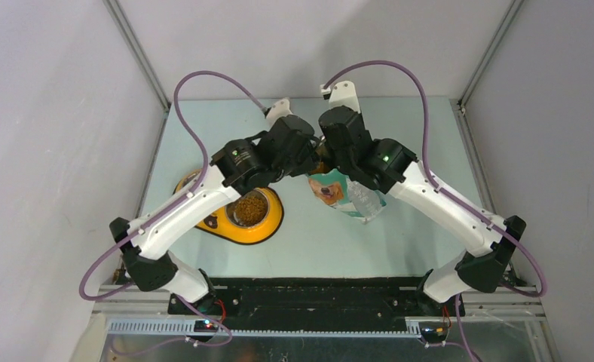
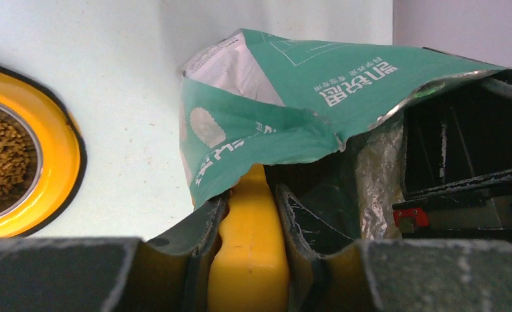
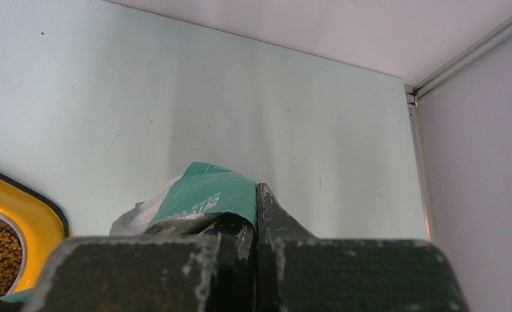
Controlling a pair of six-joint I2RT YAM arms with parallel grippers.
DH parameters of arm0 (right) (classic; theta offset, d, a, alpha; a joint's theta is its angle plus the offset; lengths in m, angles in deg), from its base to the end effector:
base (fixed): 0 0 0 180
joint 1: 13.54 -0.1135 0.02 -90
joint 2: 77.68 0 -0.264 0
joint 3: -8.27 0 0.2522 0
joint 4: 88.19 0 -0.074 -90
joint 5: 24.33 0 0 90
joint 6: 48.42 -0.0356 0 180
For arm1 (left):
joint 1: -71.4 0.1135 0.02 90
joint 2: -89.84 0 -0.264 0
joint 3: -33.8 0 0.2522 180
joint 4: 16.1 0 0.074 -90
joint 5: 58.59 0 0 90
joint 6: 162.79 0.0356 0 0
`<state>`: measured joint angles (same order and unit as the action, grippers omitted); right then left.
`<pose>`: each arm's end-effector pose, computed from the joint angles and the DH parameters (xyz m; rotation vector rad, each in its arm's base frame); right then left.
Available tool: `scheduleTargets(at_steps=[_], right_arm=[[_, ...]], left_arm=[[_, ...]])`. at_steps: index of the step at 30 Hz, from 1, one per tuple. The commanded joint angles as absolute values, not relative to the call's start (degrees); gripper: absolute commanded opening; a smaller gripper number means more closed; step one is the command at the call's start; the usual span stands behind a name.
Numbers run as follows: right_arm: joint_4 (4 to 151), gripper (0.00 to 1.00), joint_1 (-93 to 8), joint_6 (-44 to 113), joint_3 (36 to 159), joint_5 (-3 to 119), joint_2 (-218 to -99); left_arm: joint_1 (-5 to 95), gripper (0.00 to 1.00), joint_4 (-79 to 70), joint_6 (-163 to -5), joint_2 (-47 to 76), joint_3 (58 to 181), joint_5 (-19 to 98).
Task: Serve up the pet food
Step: Collect the pet food from the pet food bag.
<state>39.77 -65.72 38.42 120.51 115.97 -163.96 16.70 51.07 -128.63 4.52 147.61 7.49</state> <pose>0.2157 0.2332 0.4448 -0.2650 1.8425 -0.2252 0.1870 -0.2392 0.4303 -0.2498 2.2337 -0.6130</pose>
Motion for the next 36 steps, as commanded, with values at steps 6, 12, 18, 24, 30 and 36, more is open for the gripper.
scheduleTargets(at_steps=[6, 12, 18, 24, 30, 36], right_arm=[[55.9, 0.00, -67.4, 47.0, 117.4, 128.0, -158.0], [55.3, 0.00, -67.7, 44.7, 114.5, 126.8, -157.4], [53.8, 0.00, -67.6, 41.9, 113.5, 124.9, -156.6], [49.1, 0.00, -65.5, 35.4, 112.0, 120.0, -155.6], [46.1, 0.00, -62.5, 30.5, 108.3, 114.3, -153.4], [41.8, 0.00, -57.9, 25.6, 104.4, 110.5, -150.9]], left_arm=[[14.8, 0.00, 74.3, -135.5, -0.3, 155.1, -11.5], [14.8, 0.00, 77.9, -134.4, -4.2, 157.5, -14.3], [14.8, 0.00, 64.1, -128.0, -5.7, 153.5, -7.0], [15.4, 0.00, 51.8, -122.1, -7.8, 149.5, 5.9], [17.3, 0.00, 39.1, -120.6, -6.9, 143.2, 18.9], [19.0, 0.00, 28.1, -121.3, -4.5, 138.3, 27.3]])
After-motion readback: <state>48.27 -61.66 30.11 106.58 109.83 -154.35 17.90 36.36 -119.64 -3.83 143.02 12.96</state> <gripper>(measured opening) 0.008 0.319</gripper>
